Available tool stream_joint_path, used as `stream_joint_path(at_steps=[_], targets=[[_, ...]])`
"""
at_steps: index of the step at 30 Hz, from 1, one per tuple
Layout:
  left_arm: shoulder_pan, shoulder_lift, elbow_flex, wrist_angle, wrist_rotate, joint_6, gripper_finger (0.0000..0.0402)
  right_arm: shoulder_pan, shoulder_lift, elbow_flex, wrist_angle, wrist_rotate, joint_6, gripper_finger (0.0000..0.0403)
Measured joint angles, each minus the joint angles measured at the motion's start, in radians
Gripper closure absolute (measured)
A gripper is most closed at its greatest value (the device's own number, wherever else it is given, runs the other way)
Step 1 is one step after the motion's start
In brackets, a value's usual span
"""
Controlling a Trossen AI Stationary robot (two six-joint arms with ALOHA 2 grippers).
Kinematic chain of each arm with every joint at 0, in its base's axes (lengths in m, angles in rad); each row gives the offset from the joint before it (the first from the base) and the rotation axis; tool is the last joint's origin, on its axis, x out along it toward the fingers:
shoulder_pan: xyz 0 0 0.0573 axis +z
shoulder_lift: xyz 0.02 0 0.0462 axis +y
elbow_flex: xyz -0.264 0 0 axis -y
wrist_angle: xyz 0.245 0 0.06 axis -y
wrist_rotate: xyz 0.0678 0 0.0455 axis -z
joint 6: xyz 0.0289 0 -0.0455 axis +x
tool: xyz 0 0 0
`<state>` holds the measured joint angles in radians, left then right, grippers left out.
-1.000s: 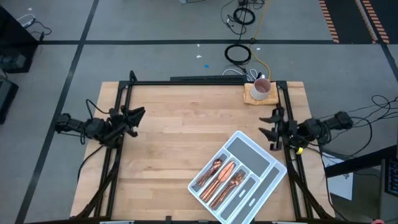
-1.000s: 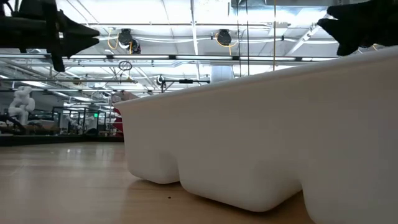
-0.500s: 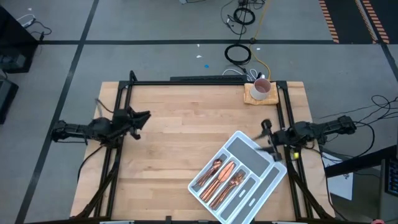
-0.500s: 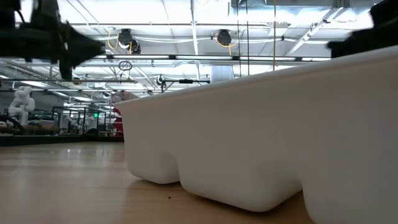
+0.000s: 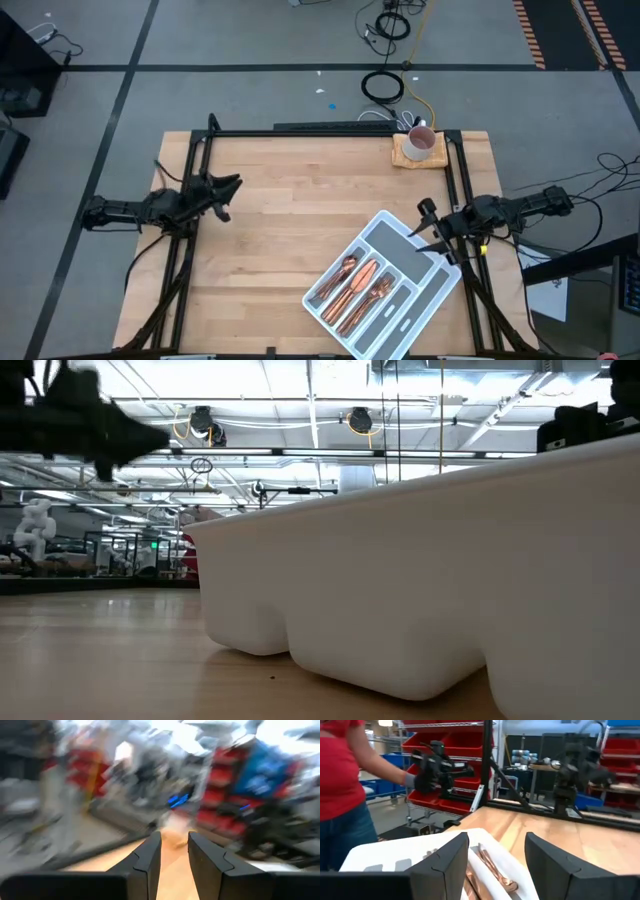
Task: Sort silverware
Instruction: Return to Home Position
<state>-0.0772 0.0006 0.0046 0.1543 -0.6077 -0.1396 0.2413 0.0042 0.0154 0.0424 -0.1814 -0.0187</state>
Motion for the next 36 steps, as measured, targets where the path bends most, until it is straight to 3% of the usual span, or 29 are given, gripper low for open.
stream_joint_path(at_steps=[4, 7, 10, 12, 14, 16, 24, 36], targets=[[-0.002, 0.0, 0.0, 0.182, 0.278, 0.102, 0.03, 0.0, 0.003, 0.0, -0.003, 0.031, 0.019, 0.022], [-0.003, 0.0, 0.0, 0.193, 0.533, 0.147, 0.03, 0.0, 0.004, 0.0, -0.003, 0.029, 0.013, 0.022], [-0.006, 0.0, 0.0, 0.222, 0.872, 0.208, 0.03, 0.0, 0.004, 0.0, -0.004, 0.034, -0.015, 0.022], [-0.01, 0.001, 0.0, 0.132, 1.004, 0.195, 0.03, 0.0, 0.004, 0.0, -0.008, 0.054, -0.017, 0.022], [-0.011, 0.001, 0.0, -0.01, 1.006, 0.082, 0.03, 0.0, 0.007, 0.0, -0.009, 0.058, -0.028, 0.022], [-0.013, 0.0, 0.0, -0.088, 0.929, -0.002, 0.03, 0.0, 0.013, 0.0, -0.009, 0.059, -0.035, 0.022], [-0.012, 0.006, 0.0, -0.133, 0.684, 0.035, 0.03, 0.0, 0.078, 0.001, -0.009, 0.055, -0.011, 0.022], [-0.012, 0.007, 0.0, -0.138, 0.655, -0.036, 0.03, 0.0, 0.092, 0.001, -0.01, 0.061, -0.026, 0.022]])
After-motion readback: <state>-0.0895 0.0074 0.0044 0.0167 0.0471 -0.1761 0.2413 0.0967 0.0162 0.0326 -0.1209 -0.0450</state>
